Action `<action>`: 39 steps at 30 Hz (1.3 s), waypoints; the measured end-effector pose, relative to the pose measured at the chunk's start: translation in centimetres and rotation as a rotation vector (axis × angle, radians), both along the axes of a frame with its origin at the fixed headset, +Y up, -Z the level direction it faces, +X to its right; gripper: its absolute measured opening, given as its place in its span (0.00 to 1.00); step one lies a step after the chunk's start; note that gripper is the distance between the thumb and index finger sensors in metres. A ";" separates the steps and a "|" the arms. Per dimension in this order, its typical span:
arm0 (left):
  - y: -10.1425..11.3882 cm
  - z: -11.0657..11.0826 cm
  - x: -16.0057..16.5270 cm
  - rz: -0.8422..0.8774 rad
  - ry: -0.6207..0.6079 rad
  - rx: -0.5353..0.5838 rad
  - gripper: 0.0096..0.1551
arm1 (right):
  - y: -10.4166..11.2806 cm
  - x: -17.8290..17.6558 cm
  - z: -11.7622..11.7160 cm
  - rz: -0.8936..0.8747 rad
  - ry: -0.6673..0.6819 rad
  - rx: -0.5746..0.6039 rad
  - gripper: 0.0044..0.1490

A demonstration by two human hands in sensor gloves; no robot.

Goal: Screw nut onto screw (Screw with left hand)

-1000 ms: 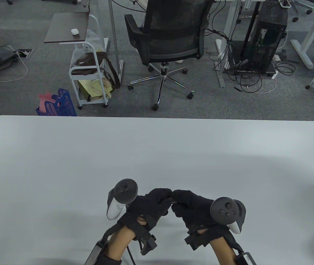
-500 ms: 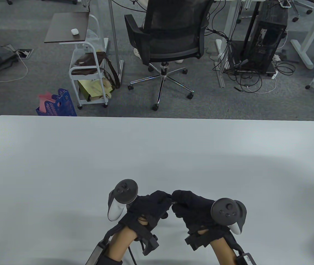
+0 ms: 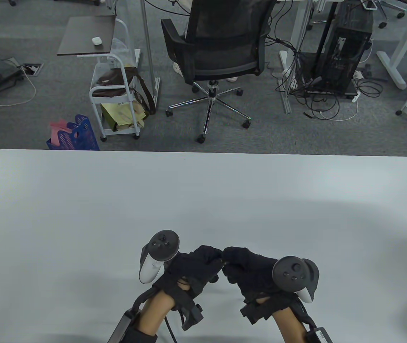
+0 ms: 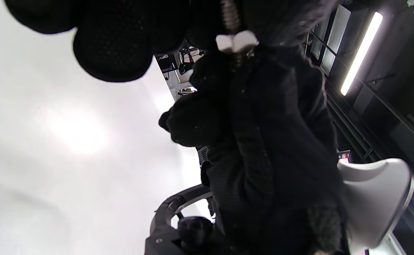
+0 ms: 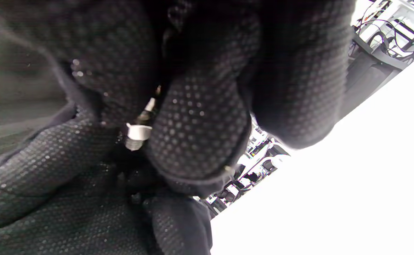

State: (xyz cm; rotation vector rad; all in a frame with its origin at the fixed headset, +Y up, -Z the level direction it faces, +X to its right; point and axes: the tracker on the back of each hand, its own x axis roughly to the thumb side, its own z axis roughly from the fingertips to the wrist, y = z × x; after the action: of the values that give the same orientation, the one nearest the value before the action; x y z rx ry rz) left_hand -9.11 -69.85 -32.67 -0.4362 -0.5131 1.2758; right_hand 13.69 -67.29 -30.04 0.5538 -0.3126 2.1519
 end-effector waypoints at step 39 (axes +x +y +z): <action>0.4 0.2 0.0 -0.048 0.039 0.021 0.33 | 0.0 -0.4 0.2 0.003 0.000 0.010 0.29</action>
State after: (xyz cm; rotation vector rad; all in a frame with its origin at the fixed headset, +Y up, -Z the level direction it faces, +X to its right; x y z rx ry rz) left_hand -9.06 -69.48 -32.43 -0.4029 -0.4806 1.2293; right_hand 13.28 -67.27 -29.84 0.5602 -0.3226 2.1544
